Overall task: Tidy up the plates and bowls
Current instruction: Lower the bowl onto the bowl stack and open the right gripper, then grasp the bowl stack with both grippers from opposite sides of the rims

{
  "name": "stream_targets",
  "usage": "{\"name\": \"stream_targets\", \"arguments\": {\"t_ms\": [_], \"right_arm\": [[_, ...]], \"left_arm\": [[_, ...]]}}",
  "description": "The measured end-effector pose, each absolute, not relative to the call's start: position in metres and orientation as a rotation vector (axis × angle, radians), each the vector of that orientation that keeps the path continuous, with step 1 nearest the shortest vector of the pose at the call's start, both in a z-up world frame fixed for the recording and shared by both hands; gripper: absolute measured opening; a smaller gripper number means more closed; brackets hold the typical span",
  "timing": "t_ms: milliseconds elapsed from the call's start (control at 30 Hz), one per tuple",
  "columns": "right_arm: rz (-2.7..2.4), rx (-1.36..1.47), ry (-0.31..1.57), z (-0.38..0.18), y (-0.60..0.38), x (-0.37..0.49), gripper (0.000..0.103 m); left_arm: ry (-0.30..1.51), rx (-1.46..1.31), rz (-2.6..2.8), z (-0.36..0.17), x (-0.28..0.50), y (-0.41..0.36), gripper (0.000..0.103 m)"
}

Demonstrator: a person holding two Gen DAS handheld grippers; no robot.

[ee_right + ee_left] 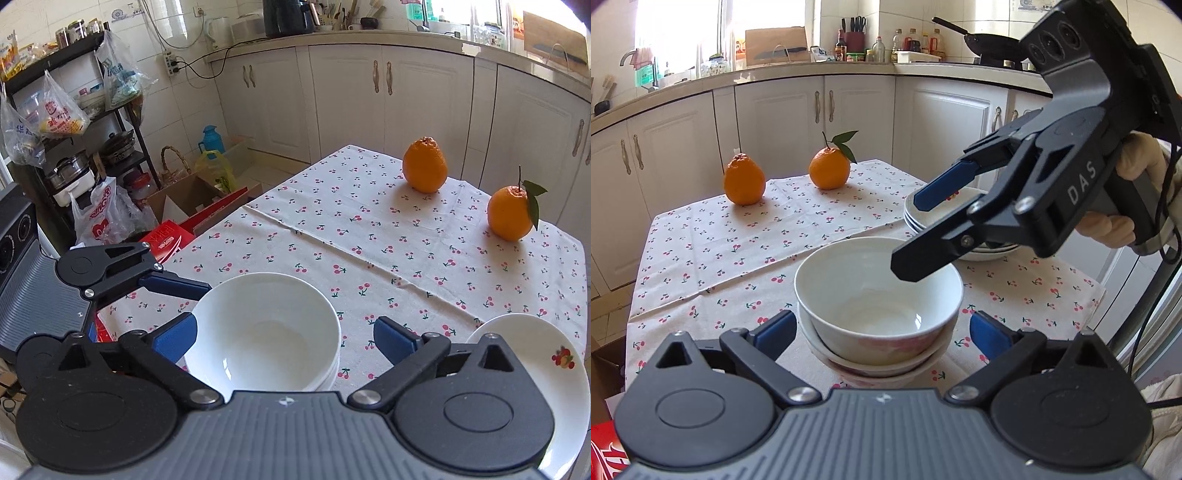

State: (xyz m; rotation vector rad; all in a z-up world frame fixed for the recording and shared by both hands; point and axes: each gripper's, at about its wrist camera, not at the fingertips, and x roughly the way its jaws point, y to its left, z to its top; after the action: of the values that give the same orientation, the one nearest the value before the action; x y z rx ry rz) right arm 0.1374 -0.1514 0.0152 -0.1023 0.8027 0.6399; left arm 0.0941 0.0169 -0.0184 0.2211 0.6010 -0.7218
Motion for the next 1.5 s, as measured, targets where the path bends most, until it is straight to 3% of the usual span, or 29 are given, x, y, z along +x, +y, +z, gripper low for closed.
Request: {"name": "stream_targets", "arguments": {"t_ms": [700, 867, 1500], "right_arm": [[0.607, -0.38, 0.72, -0.009, -0.154, 0.074, 0.103], [0.615, -0.386, 0.758, -0.026, -0.153, 0.079, 0.103], [0.708, -0.403, 0.834, -0.057, -0.148, 0.118, 0.103]], "left_arm": [[0.543, 0.283, -0.738, -0.027, 0.08, 0.042, 0.102], [0.646, 0.329, -0.754, -0.041, 0.092, 0.039, 0.102], [0.698, 0.422, -0.883, -0.067, 0.128, 0.029, 0.101]]}}
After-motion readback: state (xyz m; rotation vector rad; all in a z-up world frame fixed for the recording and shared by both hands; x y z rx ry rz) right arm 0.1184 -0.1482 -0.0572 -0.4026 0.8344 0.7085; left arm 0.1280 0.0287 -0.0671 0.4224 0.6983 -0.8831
